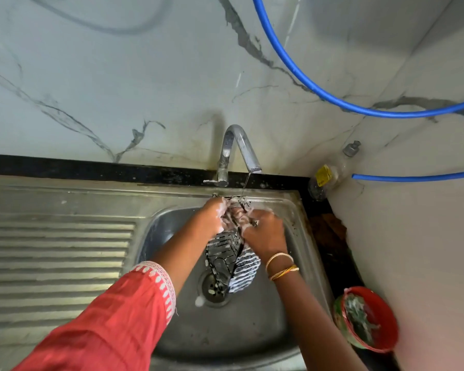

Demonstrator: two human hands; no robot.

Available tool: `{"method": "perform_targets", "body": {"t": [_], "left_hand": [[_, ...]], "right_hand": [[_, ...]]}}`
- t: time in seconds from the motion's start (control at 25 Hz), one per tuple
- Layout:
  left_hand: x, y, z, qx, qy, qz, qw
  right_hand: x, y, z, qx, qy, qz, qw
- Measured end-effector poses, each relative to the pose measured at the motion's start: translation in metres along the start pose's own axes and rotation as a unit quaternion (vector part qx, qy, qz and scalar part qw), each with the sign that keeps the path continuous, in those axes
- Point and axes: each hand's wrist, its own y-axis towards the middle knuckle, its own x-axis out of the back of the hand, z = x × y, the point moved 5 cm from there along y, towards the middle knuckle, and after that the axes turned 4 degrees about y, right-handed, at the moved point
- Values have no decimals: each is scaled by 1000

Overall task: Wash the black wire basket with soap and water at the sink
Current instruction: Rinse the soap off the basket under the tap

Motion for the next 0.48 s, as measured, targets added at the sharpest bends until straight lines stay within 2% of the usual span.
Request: {"method": "perform_targets", "body": {"t": [0.08, 0.16, 0.2, 0.28, 0.36, 0.48], "left_hand": [[7, 2, 8, 10, 31, -4, 999], [8, 6, 12, 12, 80, -8, 997], [8, 8, 11, 2, 94, -15, 995], [4, 8, 8, -17, 97, 18, 995], [3, 19, 7, -52, 110, 38, 992], [11, 41, 11, -122, 272, -8, 954]], "right_hand": [[11, 19, 1, -31, -84, 36, 995], [9, 37, 4, -48, -100, 32, 993], [2, 42, 10, -40, -83, 31, 995], [-22, 46, 20, -2, -59, 45, 997], [-44, 47, 15, 20, -106, 72, 992], [-54, 55, -7, -45, -155, 98, 982]]}}
